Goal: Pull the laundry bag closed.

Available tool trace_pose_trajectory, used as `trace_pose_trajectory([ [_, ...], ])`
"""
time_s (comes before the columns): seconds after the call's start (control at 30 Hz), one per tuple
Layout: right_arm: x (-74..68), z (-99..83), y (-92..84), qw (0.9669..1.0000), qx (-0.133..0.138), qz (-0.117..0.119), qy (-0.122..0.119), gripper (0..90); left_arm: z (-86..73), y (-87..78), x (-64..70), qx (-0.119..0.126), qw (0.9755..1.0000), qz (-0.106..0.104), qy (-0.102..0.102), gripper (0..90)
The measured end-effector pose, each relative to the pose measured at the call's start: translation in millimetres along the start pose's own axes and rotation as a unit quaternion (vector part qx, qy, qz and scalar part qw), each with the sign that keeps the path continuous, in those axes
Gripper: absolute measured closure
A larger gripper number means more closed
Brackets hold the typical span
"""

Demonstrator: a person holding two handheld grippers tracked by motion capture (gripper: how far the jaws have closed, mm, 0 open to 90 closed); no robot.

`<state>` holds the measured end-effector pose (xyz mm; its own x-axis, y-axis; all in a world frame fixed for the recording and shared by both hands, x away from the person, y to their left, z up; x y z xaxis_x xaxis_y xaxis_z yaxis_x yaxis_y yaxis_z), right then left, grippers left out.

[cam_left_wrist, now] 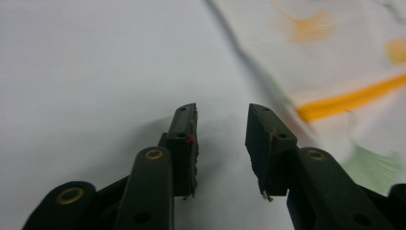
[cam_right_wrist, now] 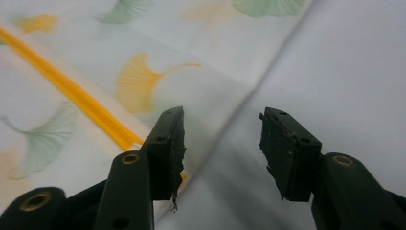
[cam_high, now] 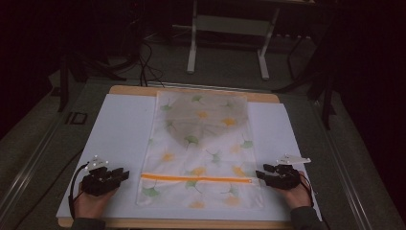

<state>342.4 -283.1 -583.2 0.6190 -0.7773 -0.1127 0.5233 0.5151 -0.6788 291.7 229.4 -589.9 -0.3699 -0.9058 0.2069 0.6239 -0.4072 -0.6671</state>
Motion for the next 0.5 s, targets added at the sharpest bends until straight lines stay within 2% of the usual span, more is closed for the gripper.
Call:
trace_pose_trajectory([
  [0.1, 4.3, -1.0, 0.7, 0.9998, 0.006, -0.018, 0.006, 50.4, 1.9, -1.7, -7.8, 0.015, 0.9993, 0.033, -0.007, 59.4],
  [0.2, 7.8, 0.1, 0.8, 0.9992, 0.013, -0.038, 0.008, 49.8, 2.3, -2.2, -17.4, 0.023, 0.9969, 0.075, -0.01, 53.9],
  [0.27, 9.0, 0.1, 0.7, 0.9987, 0.018, -0.048, 0.009, 47.5, 1.9, -0.3, -23.5, 0.028, 0.9958, 0.085, -0.018, 51.2],
  [0.3, 9.2, -0.7, 0.9, 0.9986, 0.017, -0.049, 0.009, 46.1, 1.2, 1.1, -27.4, 0.027, 0.9947, 0.097, -0.021, 49.9],
  [0.37, 11.5, -3.0, 1.2, 0.9977, 0.013, -0.066, 0.01, 44.7, -0.1, 3.7, -34.2, 0.019, 0.9926, 0.116, -0.031, 47.6],
  [0.4, 12.8, -4.1, 0.9, 0.9972, 0.01, -0.074, 0.011, 44.4, 0.6, 3.1, -35.2, 0.023, 0.9922, 0.117, -0.037, 47.5],
  [0.5, 18.0, -4.8, -1.4, 0.9952, 0.015, -0.096, 0.014, 44.8, 1.0, 1.5, -39.0, 0.028, 0.988, 0.147, -0.039, 43.7],
])
Point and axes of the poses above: each handheld gripper's, and its own axes: y roughly forward along the jaws, z roughly out of its top, x roughly to its right, the point moved 8 cm from there along y, roughly forward along the jaws
